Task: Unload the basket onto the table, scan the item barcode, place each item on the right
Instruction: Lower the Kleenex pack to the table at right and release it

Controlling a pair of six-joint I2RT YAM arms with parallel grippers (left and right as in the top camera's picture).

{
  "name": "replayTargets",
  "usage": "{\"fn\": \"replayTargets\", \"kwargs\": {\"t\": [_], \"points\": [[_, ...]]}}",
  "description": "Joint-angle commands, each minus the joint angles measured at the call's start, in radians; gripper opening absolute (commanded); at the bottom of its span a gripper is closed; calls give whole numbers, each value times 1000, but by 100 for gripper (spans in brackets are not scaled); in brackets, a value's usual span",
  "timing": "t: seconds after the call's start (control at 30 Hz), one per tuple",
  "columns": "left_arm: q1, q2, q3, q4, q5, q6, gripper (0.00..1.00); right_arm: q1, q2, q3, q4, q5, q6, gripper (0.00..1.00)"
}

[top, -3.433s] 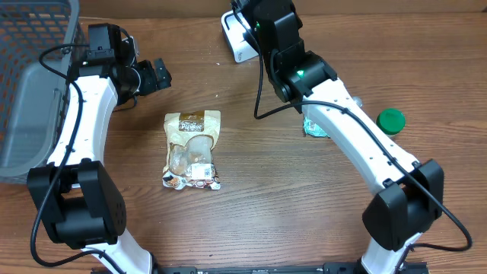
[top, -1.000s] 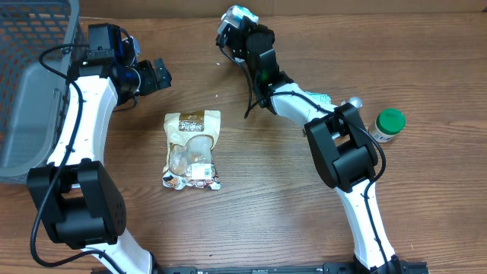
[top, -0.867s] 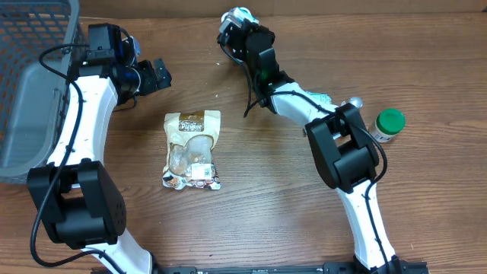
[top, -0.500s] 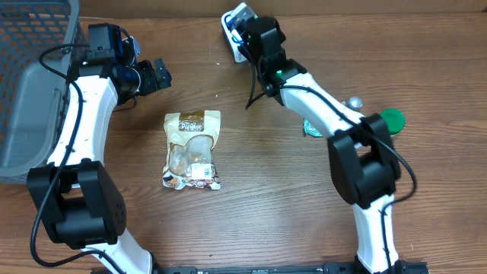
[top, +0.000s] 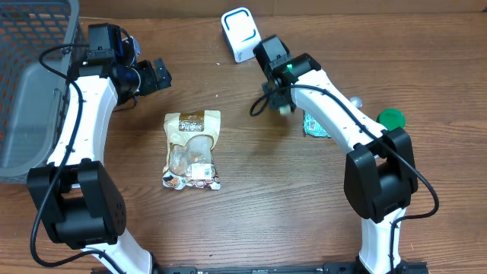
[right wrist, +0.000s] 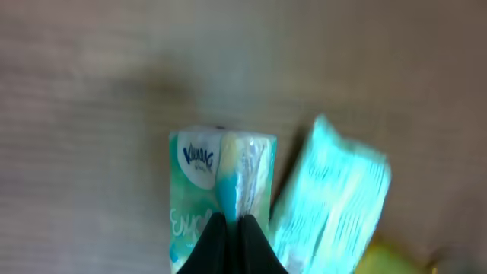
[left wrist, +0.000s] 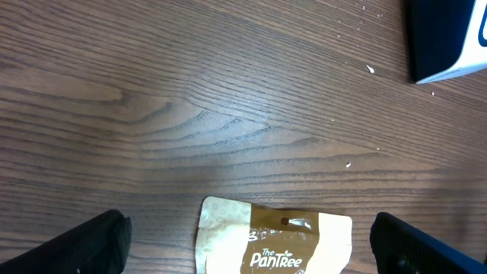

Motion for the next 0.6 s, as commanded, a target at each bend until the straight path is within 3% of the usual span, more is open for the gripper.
{"fn": "replayTargets", "kwargs": {"t": [0.0,0.27,0.57], "points": [[0,-5,8,0,-5,11,100,-8,-25,10,-75,-60,122,4],[0,-5,8,0,-5,11,100,-8,-25,6,-264,-80,282,4],[0,-5,8,0,-5,11,100,-8,-25,6,-320,-77,284,4]]}}
